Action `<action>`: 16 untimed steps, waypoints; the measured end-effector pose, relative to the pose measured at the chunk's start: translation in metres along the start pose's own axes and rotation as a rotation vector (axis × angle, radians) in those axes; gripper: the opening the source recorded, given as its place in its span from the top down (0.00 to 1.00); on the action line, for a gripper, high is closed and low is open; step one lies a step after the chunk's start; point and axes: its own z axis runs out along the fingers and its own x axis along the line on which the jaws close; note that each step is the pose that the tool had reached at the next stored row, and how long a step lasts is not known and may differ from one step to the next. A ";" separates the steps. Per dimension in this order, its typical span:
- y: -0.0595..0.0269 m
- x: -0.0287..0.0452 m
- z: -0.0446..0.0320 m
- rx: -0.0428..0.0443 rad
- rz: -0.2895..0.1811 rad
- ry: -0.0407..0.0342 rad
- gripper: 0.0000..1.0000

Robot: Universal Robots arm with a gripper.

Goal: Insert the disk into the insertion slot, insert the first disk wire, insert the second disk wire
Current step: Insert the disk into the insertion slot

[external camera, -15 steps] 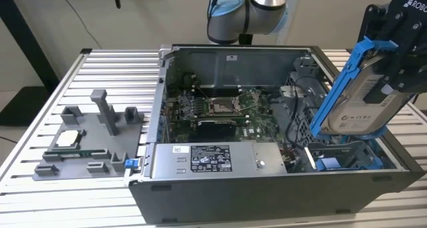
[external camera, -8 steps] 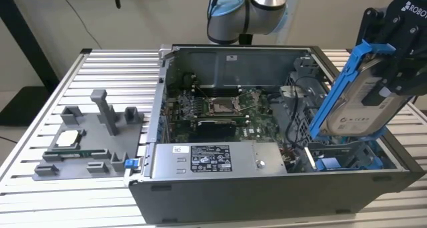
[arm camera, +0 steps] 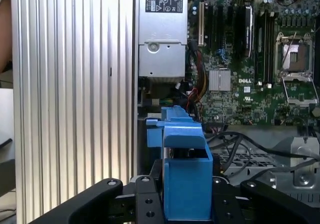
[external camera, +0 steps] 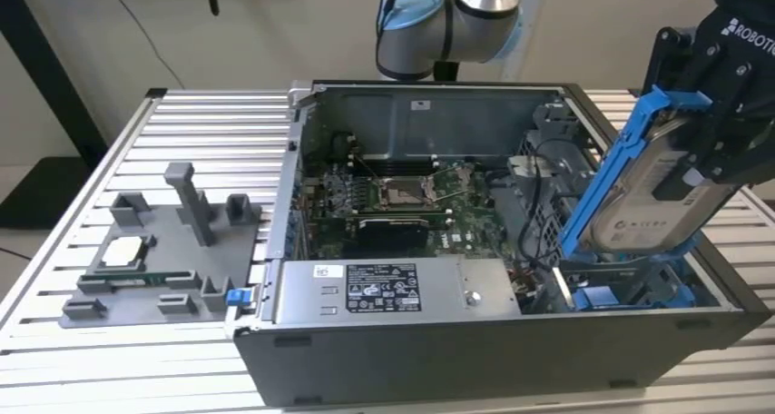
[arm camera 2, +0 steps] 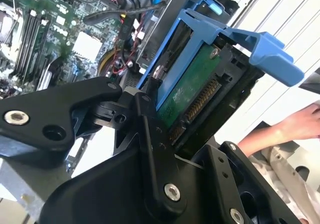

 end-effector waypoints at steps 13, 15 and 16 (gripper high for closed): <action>-0.0161 -0.0003 0.0079 0.0000 0.000 0.0003 1.00; -0.0176 -0.0004 0.0087 0.0000 0.000 0.0002 1.00; -0.0183 -0.0004 0.0090 0.0000 0.000 0.0002 1.00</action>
